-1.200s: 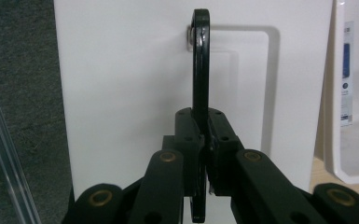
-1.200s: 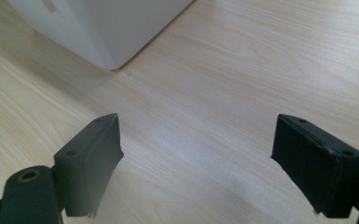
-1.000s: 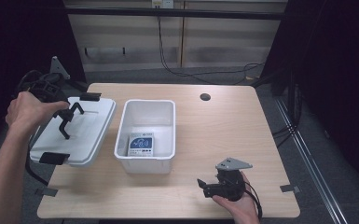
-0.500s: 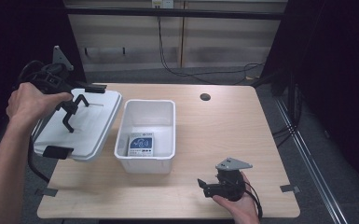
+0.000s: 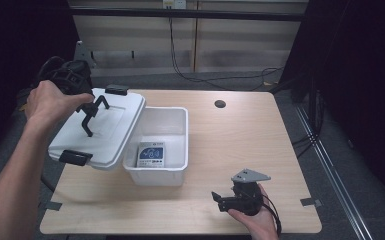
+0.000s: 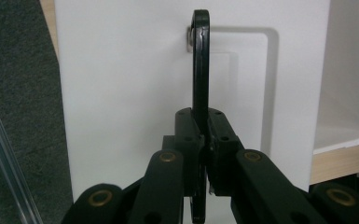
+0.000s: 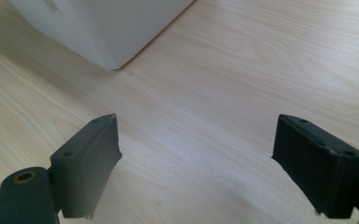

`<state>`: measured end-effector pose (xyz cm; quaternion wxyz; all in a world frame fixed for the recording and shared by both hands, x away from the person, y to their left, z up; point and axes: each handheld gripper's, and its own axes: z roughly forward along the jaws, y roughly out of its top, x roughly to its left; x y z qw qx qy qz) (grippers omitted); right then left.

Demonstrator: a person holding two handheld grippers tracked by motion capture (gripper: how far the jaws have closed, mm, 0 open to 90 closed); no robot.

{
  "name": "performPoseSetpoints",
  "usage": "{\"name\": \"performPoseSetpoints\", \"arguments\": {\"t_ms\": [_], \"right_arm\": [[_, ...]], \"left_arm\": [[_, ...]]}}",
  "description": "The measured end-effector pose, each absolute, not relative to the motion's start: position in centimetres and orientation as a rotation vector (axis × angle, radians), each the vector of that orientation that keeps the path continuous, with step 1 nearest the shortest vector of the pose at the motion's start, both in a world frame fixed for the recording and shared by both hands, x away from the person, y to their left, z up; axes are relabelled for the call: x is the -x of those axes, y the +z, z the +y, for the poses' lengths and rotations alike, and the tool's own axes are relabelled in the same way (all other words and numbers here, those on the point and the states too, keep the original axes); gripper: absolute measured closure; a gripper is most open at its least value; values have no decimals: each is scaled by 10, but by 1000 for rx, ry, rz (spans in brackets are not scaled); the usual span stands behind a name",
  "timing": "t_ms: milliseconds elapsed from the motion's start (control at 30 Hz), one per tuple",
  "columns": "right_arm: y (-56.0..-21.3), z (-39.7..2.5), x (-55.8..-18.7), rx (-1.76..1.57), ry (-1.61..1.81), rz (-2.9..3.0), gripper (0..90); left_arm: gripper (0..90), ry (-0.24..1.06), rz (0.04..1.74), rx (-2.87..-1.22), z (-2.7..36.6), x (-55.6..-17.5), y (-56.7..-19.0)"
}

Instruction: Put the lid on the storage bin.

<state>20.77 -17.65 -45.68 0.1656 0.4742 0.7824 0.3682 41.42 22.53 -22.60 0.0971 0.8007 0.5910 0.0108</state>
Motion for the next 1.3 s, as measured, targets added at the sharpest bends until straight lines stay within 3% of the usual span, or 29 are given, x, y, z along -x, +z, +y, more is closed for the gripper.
{"name": "performPoseSetpoints", "arguments": {"t_ms": [700,1300], "right_arm": [[-457,-176,-207,-1352,1042,2233,145],[-457,-177,-207,-1353,1040,2233,145]], "left_arm": [[850,-3,1688,-2399,176,-416,-238],[850,14,1827,-2272,150,-417,-251]]}}
